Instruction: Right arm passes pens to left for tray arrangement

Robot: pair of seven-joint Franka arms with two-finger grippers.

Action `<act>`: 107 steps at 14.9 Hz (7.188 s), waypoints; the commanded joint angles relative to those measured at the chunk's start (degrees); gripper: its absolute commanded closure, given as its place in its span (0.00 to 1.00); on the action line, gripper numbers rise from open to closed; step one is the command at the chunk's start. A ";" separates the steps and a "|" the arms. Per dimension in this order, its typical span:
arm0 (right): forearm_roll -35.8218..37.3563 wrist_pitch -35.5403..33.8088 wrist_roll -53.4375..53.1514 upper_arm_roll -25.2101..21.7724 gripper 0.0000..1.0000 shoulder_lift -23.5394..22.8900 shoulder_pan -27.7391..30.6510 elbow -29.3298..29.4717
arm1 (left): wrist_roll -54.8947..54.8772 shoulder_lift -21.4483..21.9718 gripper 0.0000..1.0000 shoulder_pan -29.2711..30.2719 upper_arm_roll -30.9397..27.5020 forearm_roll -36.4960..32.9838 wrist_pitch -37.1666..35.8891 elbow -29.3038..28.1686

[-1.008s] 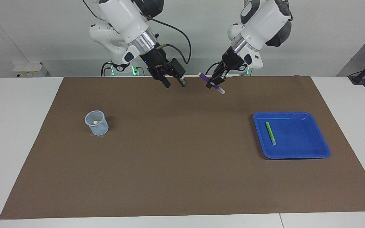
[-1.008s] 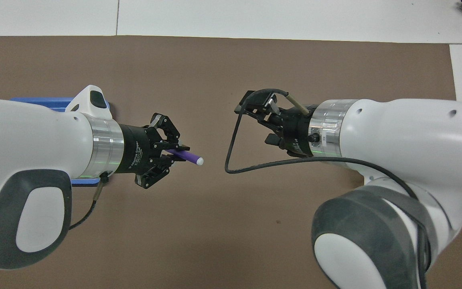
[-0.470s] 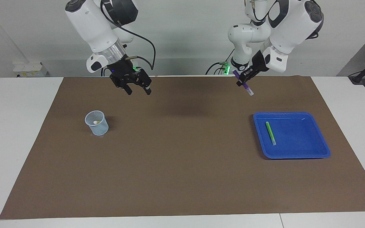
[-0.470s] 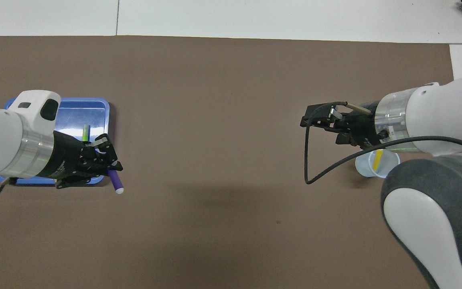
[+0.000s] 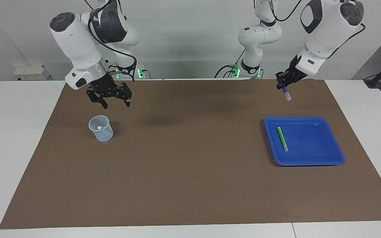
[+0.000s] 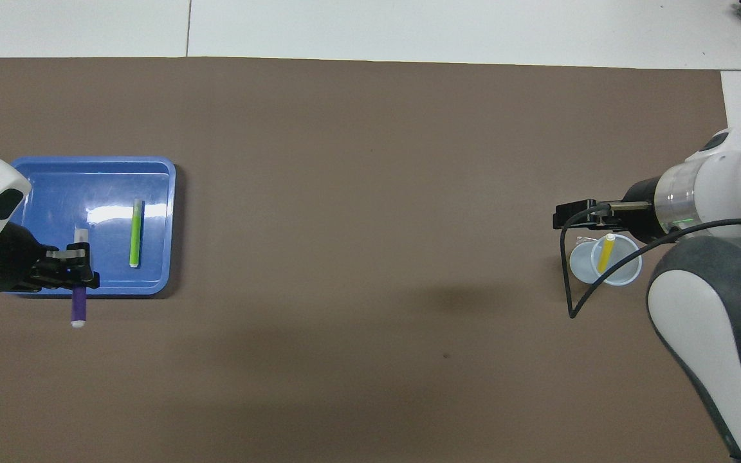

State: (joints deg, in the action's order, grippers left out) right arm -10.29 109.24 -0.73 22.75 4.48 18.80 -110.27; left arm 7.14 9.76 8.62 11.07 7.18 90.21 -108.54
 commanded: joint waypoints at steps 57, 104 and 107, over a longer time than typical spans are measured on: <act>-5.69 -1.69 -13.54 1.86 1.00 -8.61 -5.78 15.70 | -2.44 -24.79 0.00 8.70 0.88 -4.39 20.39 6.04; -13.97 58.89 -66.42 1.78 1.00 -8.87 -33.40 0.32 | 91.12 -6.24 0.09 -14.95 4.31 22.79 33.45 1.84; -13.97 58.89 -66.33 1.78 1.00 -8.96 -33.31 0.32 | 91.03 -5.98 0.12 -15.03 4.31 22.79 33.89 1.49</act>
State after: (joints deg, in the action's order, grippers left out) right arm -22.53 166.94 -67.03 24.27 -4.73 -14.79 -109.28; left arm 99.05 1.49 -6.17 15.82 29.90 122.71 -104.42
